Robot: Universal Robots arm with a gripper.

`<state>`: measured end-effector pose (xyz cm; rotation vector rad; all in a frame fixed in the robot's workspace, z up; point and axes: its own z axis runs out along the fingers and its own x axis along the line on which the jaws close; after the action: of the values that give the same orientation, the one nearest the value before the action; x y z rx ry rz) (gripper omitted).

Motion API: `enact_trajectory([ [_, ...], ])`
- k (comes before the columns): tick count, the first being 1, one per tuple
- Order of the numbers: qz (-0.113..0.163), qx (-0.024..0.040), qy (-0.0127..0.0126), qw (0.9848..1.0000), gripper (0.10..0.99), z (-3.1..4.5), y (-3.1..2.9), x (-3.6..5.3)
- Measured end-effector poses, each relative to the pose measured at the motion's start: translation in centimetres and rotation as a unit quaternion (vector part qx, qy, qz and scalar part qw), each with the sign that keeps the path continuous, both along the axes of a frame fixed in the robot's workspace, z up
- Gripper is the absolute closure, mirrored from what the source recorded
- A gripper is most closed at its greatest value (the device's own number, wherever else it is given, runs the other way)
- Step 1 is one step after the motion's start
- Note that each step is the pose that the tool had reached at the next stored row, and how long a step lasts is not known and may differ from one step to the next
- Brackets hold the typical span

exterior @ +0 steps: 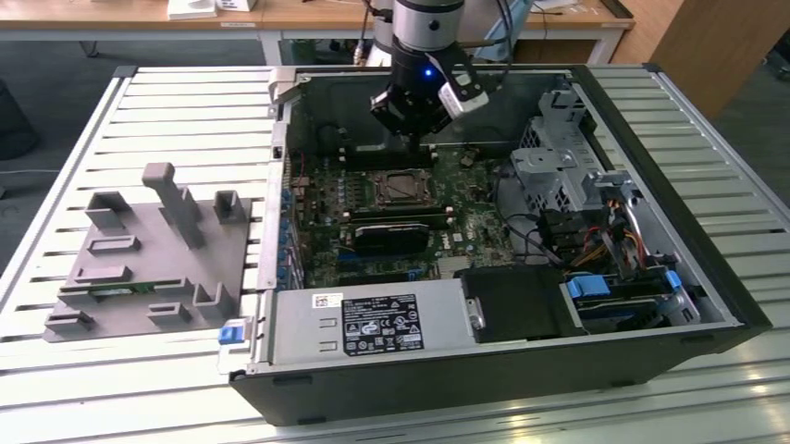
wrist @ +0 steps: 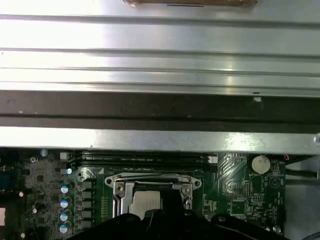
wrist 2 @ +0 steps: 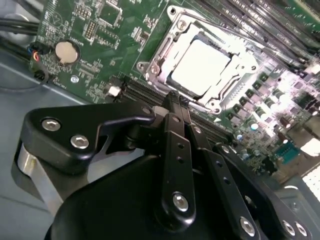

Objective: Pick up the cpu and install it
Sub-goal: 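Install the second cpu locking lever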

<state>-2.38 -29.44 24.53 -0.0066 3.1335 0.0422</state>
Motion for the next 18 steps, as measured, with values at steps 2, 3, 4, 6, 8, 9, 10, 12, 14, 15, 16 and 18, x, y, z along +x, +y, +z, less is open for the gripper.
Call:
enact_trajectory([
  [2, 0.0, 0.0001, 0.0, 1.0, 0.98, -0.01, -0.62, 0.0],
  [3, 0.0, 0.0001, 0.0, 1.0, 0.98, -0.01, -0.95, 0.0],
  [4, 0.0, 0.0, 0.0, 1.0, 0.98, 0.0, -1.23, 0.0],
  [6, 0.0, 0.0, 0.0, 1.0, 0.98, -0.02, -1.86, 0.0],
  [8, 0.0, 0.0, 0.0, 1.0, 0.98, -0.04, -2.37, 0.0],
  [9, 0.0, 0.0001, 0.0, 1.0, 0.98, -0.05, -2.61, 0.0],
  [10, 0.0, 0.0, 0.0001, 1.0, 0.98, -0.05, -2.76, 0.0],
  [12, 0.0, 0.0, 0.0002, 1.0, 0.98, -0.06, -3.07, 0.0],
  [14, 0.0, 0.0, 0.0003, 1.0, 0.98, -0.07, -3.38, 0.0],
  [15, 0.0, 0.0001, 0.0003, 1.0, 0.98, -0.07, -3.63, 0.0],
  [16, 0.0, -0.0001, 0.0004, 1.0, 0.98, -0.07, -3.91, 0.0],
  [18, 0.0, 0.0001, 0.0003, 1.0, 0.98, -0.08, -4.35, 0.0],
])
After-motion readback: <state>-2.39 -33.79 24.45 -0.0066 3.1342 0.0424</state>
